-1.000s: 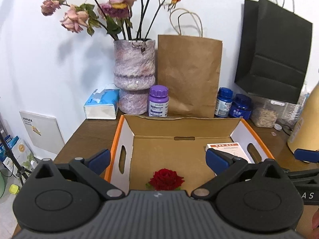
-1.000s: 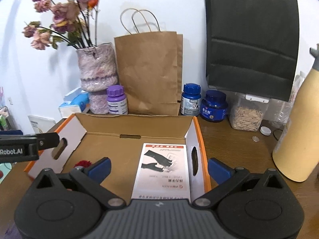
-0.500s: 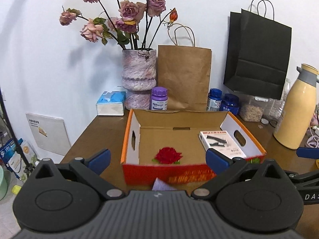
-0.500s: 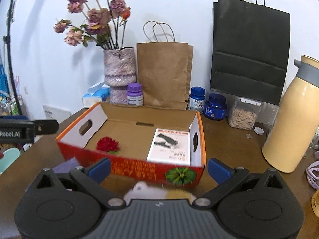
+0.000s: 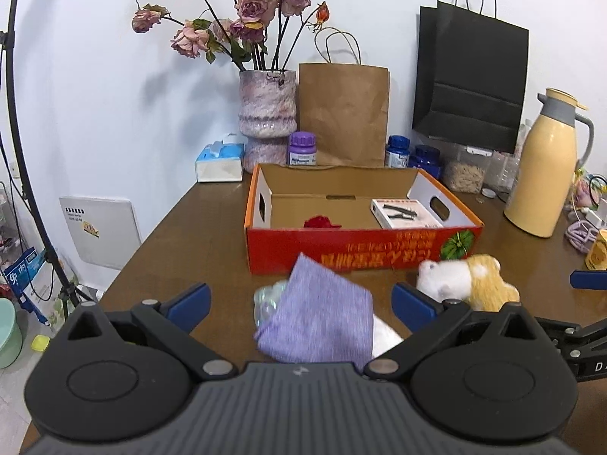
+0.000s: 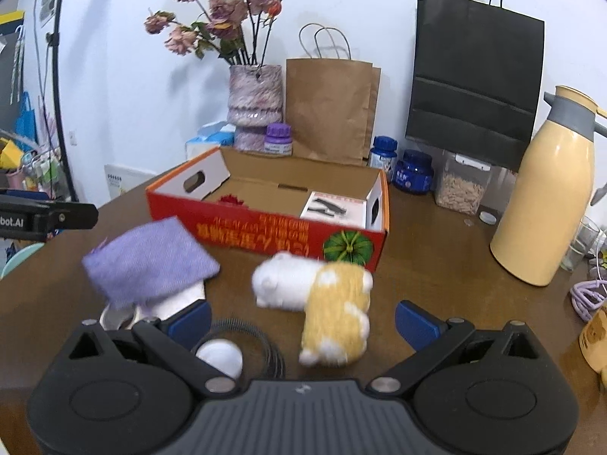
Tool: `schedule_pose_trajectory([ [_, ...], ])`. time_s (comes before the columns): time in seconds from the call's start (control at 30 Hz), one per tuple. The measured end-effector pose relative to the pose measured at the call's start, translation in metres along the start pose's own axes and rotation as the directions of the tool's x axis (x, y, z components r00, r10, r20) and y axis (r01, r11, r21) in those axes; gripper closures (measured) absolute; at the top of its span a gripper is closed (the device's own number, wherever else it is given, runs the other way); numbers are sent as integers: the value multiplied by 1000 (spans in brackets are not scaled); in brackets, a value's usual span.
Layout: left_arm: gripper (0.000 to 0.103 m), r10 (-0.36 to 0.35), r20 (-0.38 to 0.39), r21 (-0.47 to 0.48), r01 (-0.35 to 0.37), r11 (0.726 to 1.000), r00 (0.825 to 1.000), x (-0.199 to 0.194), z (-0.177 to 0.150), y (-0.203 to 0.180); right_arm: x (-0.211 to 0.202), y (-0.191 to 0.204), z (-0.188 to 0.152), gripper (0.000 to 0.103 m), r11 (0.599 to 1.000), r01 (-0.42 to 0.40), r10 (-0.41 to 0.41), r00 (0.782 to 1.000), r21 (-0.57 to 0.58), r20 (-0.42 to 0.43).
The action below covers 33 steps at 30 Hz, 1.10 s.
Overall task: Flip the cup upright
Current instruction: 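Open both grippers and withdraw them from the cardboard box, then grasp the blue glasses case with the right gripper while the left approaches the tape roll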
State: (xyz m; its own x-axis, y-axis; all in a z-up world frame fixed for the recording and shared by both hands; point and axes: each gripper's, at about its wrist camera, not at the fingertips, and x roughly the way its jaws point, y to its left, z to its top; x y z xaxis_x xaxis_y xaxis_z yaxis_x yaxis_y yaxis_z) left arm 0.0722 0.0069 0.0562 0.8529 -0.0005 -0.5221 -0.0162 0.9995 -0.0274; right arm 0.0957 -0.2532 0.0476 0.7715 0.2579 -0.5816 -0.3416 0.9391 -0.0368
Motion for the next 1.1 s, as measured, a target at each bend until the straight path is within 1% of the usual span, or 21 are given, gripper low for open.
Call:
schedule_pose_trajectory([
  [0.27,0,12,-11,8,-11,1000,1000,-27,-31,-4,-19,0,-30,0,998,-38,38,999,-48,-13],
  [0.47,0,25,-13,12,-25,1000,1000,-47,-50,-7,-28,-2,-47,0,991,-95,94,995,-97,-21],
  [0.6,0,30,-25,23,-30,999,999,-58,-62,-9,-27,-4,-59,0,984,-141,137,990,-107,-41],
  [0.8,0,36,-32,23,-36,999,999,-71,-73,-8,-28,6,-74,0,952,-254,246,967,-171,-70],
  [0.97,0,45,-40,15,-44,999,998,-77,-78,-4,-14,20,-79,0,935,-293,275,955,-202,-113],
  [1.03,0,46,-46,11,-45,999,998,-79,-81,-1,-9,21,-78,0,921,-338,320,940,-196,-118],
  [1.1,0,46,-52,5,-46,999,998,-81,-84,3,-3,24,-75,0,907,-367,347,929,-206,-129],
])
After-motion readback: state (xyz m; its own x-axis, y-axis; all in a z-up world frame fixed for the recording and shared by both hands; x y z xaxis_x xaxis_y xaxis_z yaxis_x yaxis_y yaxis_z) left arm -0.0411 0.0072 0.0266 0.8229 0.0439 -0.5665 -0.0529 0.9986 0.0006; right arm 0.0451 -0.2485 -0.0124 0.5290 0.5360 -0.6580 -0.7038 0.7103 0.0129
